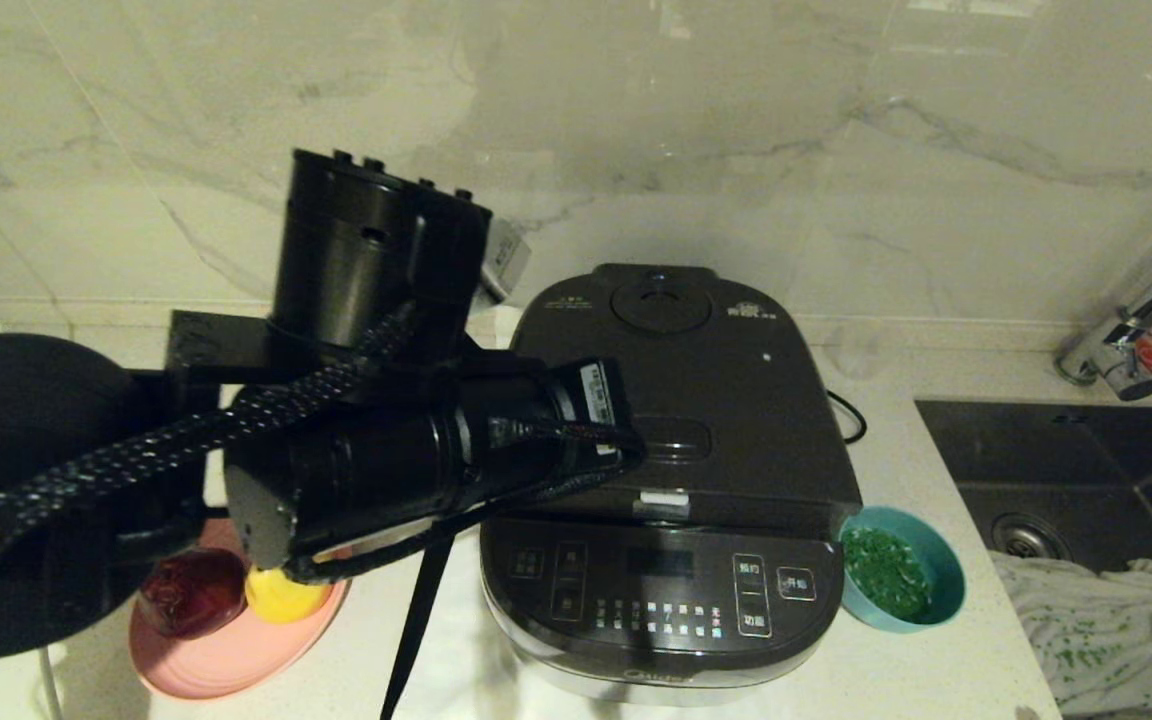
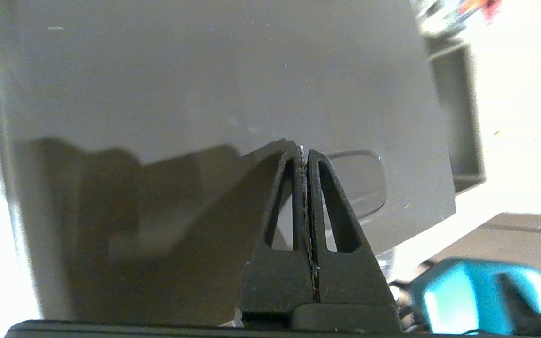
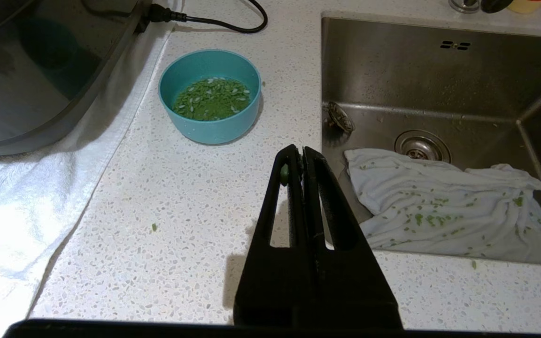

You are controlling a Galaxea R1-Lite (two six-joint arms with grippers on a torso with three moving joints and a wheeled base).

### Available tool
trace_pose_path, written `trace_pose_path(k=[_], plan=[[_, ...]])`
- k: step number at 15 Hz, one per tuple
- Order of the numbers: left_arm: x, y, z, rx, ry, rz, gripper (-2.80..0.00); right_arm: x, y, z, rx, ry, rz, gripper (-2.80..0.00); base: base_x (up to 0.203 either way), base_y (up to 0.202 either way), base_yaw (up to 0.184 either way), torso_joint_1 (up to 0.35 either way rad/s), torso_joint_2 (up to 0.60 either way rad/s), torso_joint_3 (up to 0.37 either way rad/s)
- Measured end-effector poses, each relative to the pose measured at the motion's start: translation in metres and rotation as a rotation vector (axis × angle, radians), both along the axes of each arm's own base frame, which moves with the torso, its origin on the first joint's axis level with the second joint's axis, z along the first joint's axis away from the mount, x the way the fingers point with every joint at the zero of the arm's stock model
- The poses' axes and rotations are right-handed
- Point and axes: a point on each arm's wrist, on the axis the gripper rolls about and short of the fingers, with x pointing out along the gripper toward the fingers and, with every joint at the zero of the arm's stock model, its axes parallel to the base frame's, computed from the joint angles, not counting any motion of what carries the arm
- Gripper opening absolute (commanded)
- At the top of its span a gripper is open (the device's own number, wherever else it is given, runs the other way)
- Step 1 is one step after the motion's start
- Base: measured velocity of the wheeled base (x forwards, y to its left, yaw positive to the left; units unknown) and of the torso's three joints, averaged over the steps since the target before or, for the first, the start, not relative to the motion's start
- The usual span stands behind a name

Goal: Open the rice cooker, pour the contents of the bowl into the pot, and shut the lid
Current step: Open the rice cooker

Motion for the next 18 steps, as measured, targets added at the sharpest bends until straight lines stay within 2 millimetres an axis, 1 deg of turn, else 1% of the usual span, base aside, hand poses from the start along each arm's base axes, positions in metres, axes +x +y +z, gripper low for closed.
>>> trace_pose_path(k=[4, 8, 11, 13, 14, 15, 17, 18], plan=[[-0.014, 0.016, 0.040, -0.097, -0.100, -0.001, -2.80, 0.000, 0.000, 0.000, 0.000, 0.000, 0.001, -2.80, 0.000, 0.000, 0.000, 0.000, 0.00, 0.000], [-0.031, 0.036, 0.065, -0.137, -0.190, -0.009, -2.80, 0.000, 0.000, 0.000, 0.000, 0.000, 0.000, -2.80, 0.000, 0.000, 0.000, 0.000, 0.00, 0.000], [-0.048, 0.059, 0.090, -0.226, -0.294, -0.005, -2.80, 0.000, 0.000, 0.000, 0.000, -0.001, 0.001, -2.80, 0.000, 0.000, 0.000, 0.000, 0.00, 0.000], [-0.064, 0.077, 0.101, -0.248, -0.348, -0.008, -2.80, 0.000, 0.000, 0.000, 0.000, 0.000, 0.000, -2.80, 0.000, 0.000, 0.000, 0.000, 0.00, 0.000], [-0.071, 0.086, 0.103, -0.242, -0.368, -0.012, -2.80, 0.000, 0.000, 0.000, 0.000, 0.000, 0.000, -2.80, 0.000, 0.000, 0.000, 0.000, 0.00, 0.000], [-0.079, 0.094, 0.101, -0.219, -0.373, -0.024, -2.80, 0.000, 0.000, 0.000, 0.000, 0.000, 0.000, -2.80, 0.000, 0.000, 0.000, 0.000, 0.00, 0.000], [-0.091, 0.106, 0.080, -0.131, -0.330, -0.106, -2.80, 0.000, 0.000, 0.000, 0.000, 0.000, 0.000, -2.80, 0.000, 0.000, 0.000, 0.000, 0.00, 0.000], [-0.095, 0.109, 0.063, -0.075, -0.296, -0.163, -2.80, 0.000, 0.000, 0.000, 0.000, 0.000, 0.001, -2.80, 0.000, 0.000, 0.000, 0.000, 0.00, 0.000]])
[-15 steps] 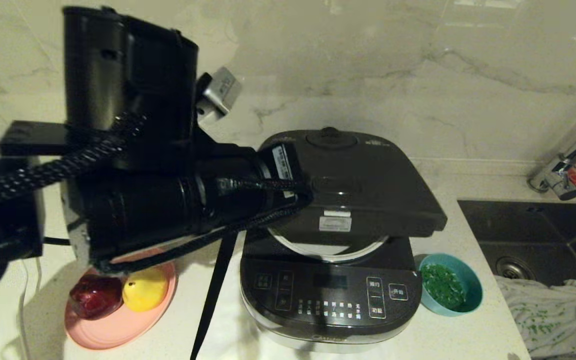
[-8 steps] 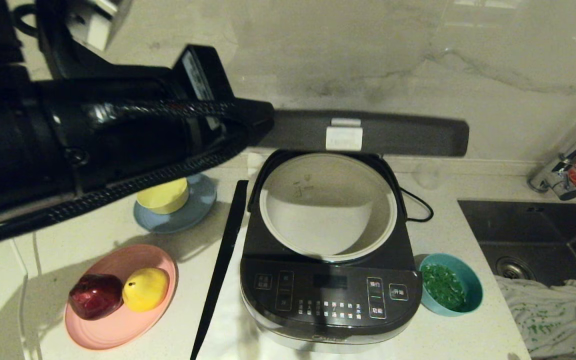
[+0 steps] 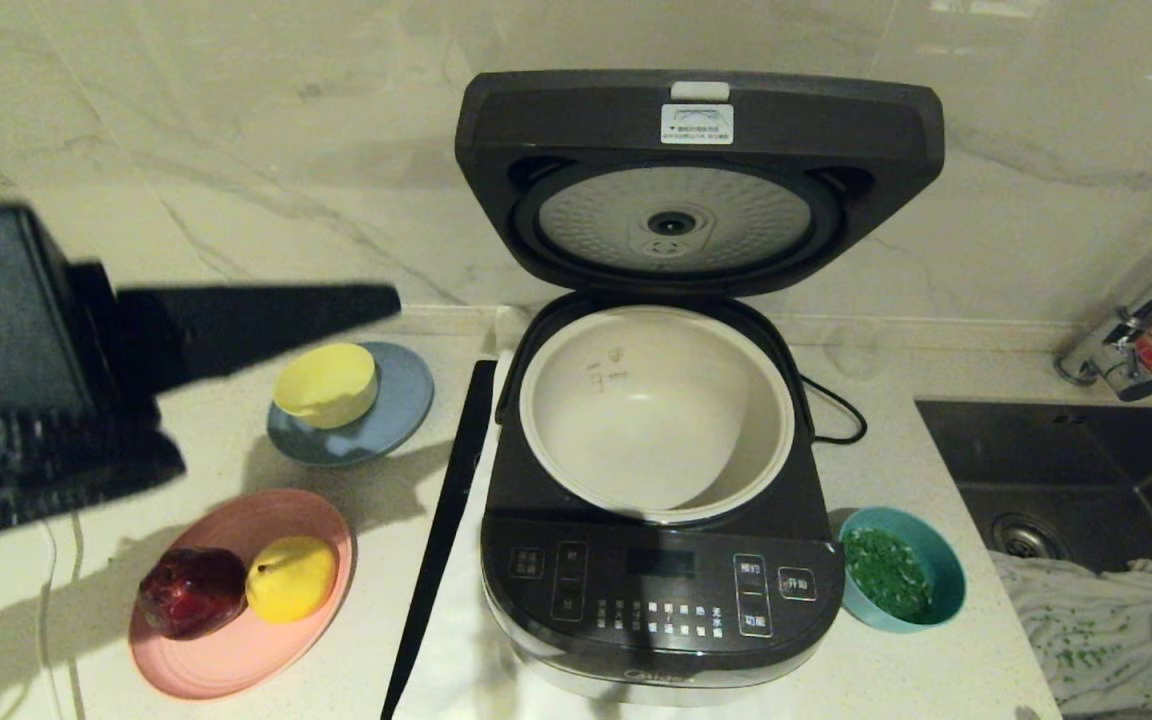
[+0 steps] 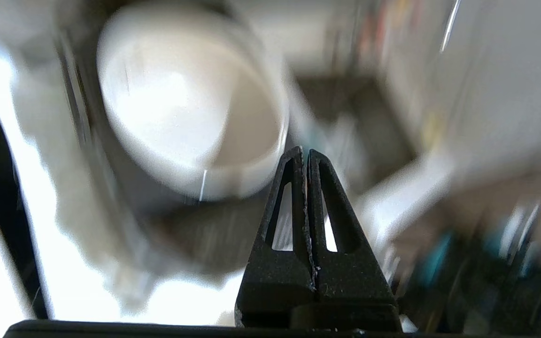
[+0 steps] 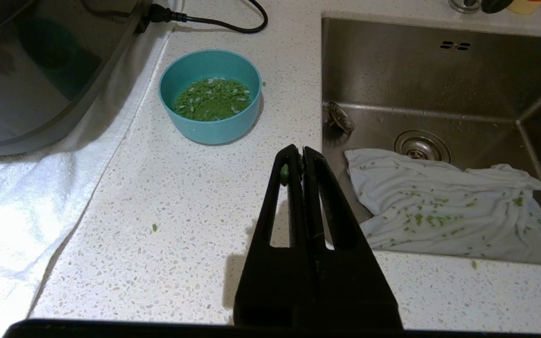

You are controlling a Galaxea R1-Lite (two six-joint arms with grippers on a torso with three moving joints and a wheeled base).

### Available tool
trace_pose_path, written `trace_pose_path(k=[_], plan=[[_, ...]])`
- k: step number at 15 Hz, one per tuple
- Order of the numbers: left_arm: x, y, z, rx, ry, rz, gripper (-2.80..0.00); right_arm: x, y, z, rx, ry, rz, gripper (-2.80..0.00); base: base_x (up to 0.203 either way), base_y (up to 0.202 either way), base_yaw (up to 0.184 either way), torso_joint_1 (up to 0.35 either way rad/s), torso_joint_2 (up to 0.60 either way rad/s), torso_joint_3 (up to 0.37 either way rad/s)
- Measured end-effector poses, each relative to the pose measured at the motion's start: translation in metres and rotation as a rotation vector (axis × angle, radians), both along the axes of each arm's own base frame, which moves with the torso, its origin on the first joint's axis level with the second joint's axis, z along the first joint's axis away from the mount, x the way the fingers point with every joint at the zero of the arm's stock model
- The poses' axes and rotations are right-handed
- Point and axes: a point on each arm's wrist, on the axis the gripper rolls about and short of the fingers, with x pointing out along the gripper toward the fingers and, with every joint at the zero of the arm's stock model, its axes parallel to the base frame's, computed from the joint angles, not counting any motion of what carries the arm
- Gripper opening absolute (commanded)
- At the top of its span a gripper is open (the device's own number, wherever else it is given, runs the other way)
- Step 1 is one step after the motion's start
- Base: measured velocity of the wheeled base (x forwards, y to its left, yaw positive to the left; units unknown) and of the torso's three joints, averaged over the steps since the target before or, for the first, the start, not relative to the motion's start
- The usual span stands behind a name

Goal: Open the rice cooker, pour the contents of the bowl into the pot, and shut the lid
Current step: Open the rice cooker

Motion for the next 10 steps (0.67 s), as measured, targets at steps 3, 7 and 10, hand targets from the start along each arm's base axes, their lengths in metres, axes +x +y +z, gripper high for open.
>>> trace_pose_path(k=[3, 7, 10], plan=[[0.004, -0.006, -0.043, 0.122, 0.023, -0.051, -2.80, 0.000, 0.000, 0.000, 0.000, 0.000, 0.000, -2.80, 0.000, 0.000, 0.000, 0.000, 0.00, 0.000], [0.036, -0.040, -0.060, 0.051, -0.093, 0.057, -2.80, 0.000, 0.000, 0.000, 0.000, 0.000, 0.000, -2.80, 0.000, 0.000, 0.000, 0.000, 0.00, 0.000], [0.059, -0.065, -0.063, -0.006, -0.196, 0.106, -2.80, 0.000, 0.000, 0.000, 0.000, 0.000, 0.000, -2.80, 0.000, 0.000, 0.000, 0.000, 0.00, 0.000]])
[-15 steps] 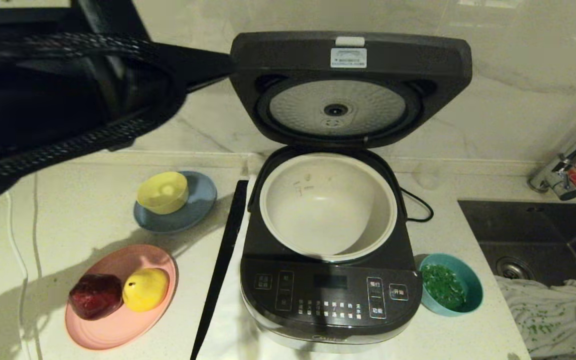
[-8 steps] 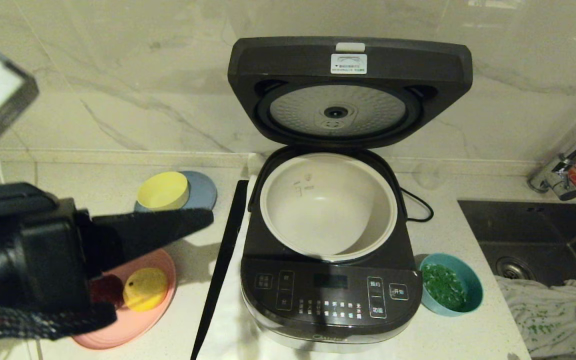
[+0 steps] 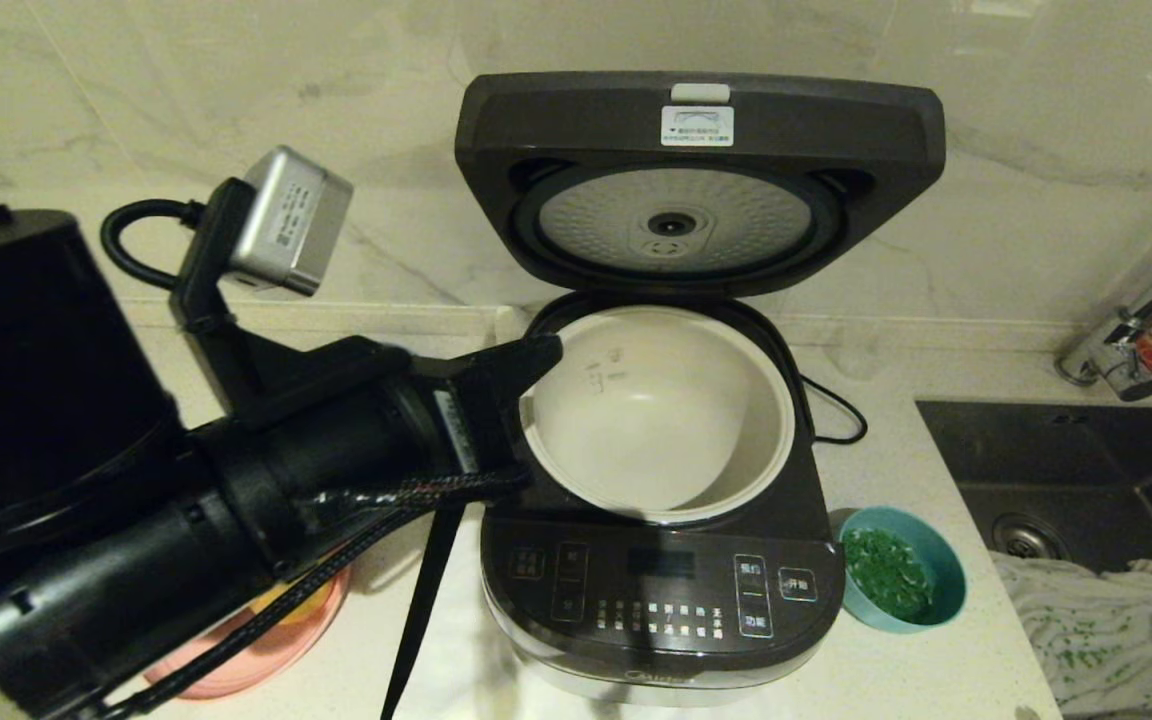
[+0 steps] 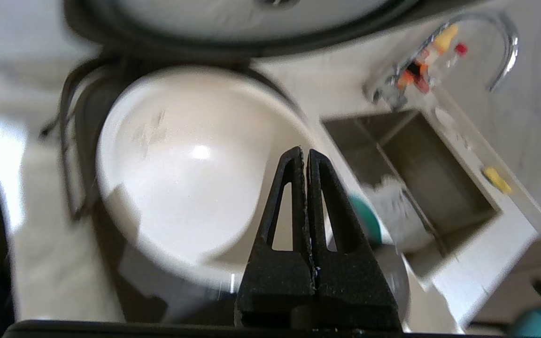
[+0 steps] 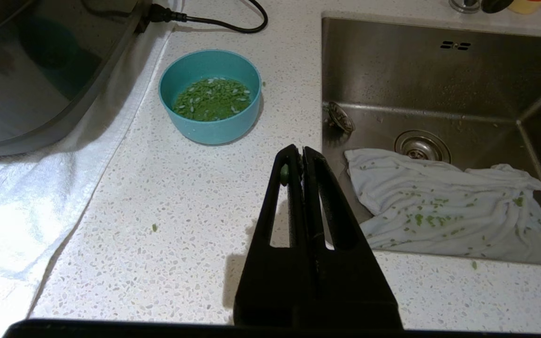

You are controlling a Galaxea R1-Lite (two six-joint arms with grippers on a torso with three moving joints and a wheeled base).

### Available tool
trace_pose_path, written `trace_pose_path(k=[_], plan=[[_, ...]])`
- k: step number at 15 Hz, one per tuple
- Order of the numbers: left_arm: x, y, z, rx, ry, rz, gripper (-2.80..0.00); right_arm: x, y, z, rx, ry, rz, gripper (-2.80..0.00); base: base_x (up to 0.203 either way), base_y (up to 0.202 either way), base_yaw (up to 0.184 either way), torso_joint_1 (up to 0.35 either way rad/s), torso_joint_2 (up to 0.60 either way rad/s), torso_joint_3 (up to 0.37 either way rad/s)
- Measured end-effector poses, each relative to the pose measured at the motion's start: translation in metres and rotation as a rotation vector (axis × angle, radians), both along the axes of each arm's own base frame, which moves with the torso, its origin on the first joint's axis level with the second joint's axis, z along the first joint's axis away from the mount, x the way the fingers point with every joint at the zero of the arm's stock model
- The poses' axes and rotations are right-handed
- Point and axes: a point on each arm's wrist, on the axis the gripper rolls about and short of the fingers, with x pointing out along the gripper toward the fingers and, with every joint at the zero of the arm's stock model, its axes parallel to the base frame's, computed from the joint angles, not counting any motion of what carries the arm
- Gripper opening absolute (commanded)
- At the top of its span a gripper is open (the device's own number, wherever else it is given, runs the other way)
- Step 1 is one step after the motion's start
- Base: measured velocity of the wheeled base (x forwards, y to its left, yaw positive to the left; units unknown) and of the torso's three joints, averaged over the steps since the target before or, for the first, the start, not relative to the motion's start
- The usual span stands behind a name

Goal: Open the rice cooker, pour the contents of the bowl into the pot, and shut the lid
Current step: Open the rice cooker

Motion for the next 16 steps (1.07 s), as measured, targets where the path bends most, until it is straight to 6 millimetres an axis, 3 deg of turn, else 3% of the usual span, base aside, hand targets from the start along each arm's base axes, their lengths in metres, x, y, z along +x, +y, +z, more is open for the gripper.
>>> trace_pose_path(k=[7, 12, 16], plan=[[0.047, -0.051, 0.008, -0.037, -0.107, 0.022, -2.80, 0.000, 0.000, 0.000, 0.000, 0.000, 0.000, -2.80, 0.000, 0.000, 0.000, 0.000, 0.00, 0.000], [0.084, -0.070, 0.011, -0.081, -0.230, 0.114, -2.80, 0.000, 0.000, 0.000, 0.000, 0.000, 0.000, -2.80, 0.000, 0.000, 0.000, 0.000, 0.00, 0.000], [0.109, -0.075, 0.016, -0.080, -0.288, 0.173, -2.80, 0.000, 0.000, 0.000, 0.000, 0.000, 0.000, -2.80, 0.000, 0.000, 0.000, 0.000, 0.00, 0.000]])
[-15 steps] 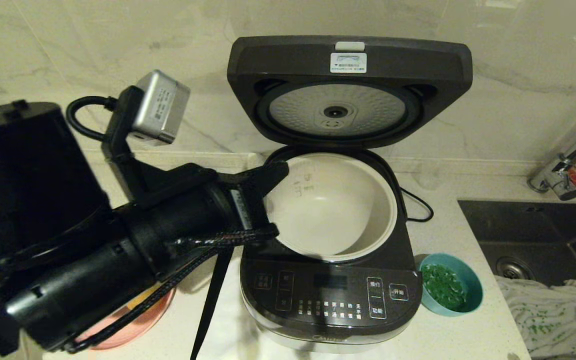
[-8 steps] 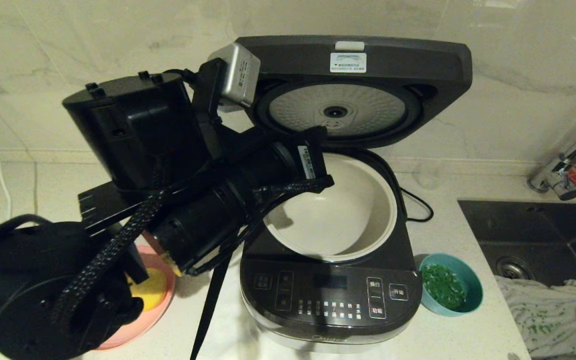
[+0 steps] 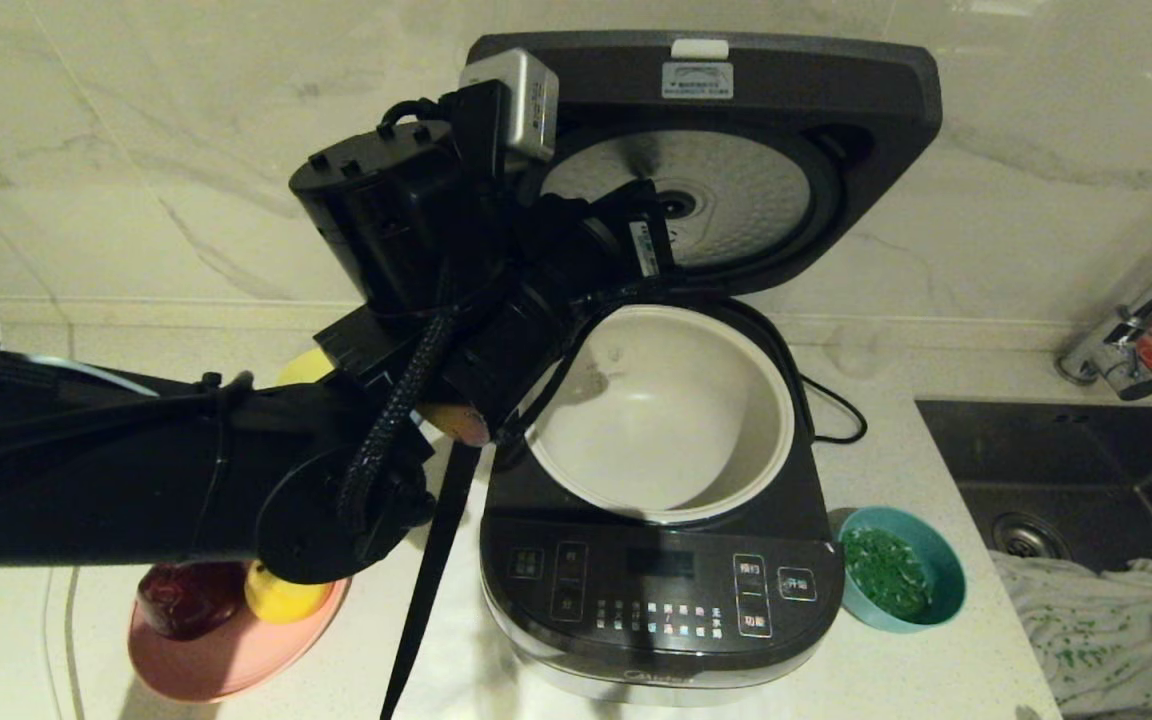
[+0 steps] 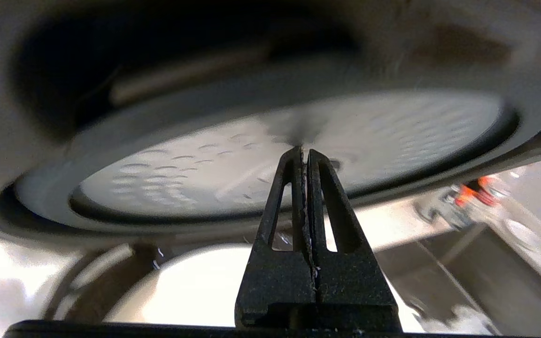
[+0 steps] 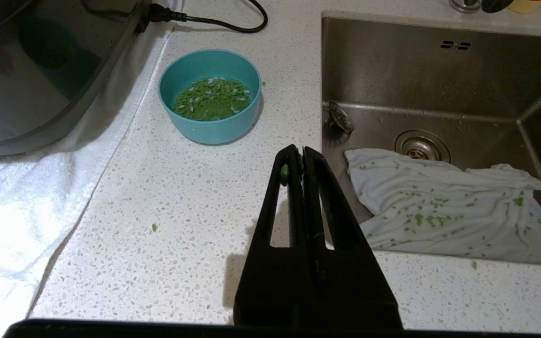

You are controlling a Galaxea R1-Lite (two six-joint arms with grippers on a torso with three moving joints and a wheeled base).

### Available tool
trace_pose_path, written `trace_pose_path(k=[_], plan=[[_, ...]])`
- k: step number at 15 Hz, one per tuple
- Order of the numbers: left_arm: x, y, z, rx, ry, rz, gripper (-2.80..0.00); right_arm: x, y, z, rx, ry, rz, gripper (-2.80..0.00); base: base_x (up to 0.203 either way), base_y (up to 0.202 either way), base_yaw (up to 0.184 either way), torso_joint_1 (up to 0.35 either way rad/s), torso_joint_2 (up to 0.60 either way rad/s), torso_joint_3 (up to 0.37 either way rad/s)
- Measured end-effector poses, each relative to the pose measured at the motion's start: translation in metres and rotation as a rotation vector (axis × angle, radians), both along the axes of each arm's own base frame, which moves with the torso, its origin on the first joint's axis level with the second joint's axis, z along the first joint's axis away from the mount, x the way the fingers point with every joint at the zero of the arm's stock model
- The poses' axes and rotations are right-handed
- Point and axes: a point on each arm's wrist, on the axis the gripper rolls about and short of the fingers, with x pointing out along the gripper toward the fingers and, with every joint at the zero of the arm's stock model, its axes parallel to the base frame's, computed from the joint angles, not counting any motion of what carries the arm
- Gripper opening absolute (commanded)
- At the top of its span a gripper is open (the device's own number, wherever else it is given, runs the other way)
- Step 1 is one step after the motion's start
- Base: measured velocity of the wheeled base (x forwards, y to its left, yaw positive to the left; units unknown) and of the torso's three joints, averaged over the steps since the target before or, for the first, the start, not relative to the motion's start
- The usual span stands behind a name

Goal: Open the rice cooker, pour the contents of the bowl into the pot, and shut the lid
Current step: Open the rice cooker, then turn on the tap

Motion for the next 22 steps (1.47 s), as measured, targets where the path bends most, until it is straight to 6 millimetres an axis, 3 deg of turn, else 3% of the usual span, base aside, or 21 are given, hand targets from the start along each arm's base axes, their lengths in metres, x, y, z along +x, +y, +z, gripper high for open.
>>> trace_pose_path(k=[7, 13, 18, 22], plan=[[0.035, -0.006, 0.011, -0.002, -0.058, 0.059, -2.80, 0.000, 0.000, 0.000, 0.000, 0.000, 0.000, -2.80, 0.000, 0.000, 0.000, 0.000, 0.00, 0.000], [0.037, -0.007, 0.011, 0.002, -0.055, 0.063, -2.80, 0.000, 0.000, 0.000, 0.000, 0.000, 0.000, -2.80, 0.000, 0.000, 0.000, 0.000, 0.00, 0.000], [-0.005, 0.019, 0.012, 0.070, 0.014, 0.035, -2.80, 0.000, 0.000, 0.000, 0.000, 0.000, 0.000, -2.80, 0.000, 0.000, 0.000, 0.000, 0.00, 0.000], [-0.058, 0.066, 0.007, 0.111, 0.057, 0.031, -2.80, 0.000, 0.000, 0.000, 0.000, 0.000, 0.000, -2.80, 0.000, 0.000, 0.000, 0.000, 0.00, 0.000]])
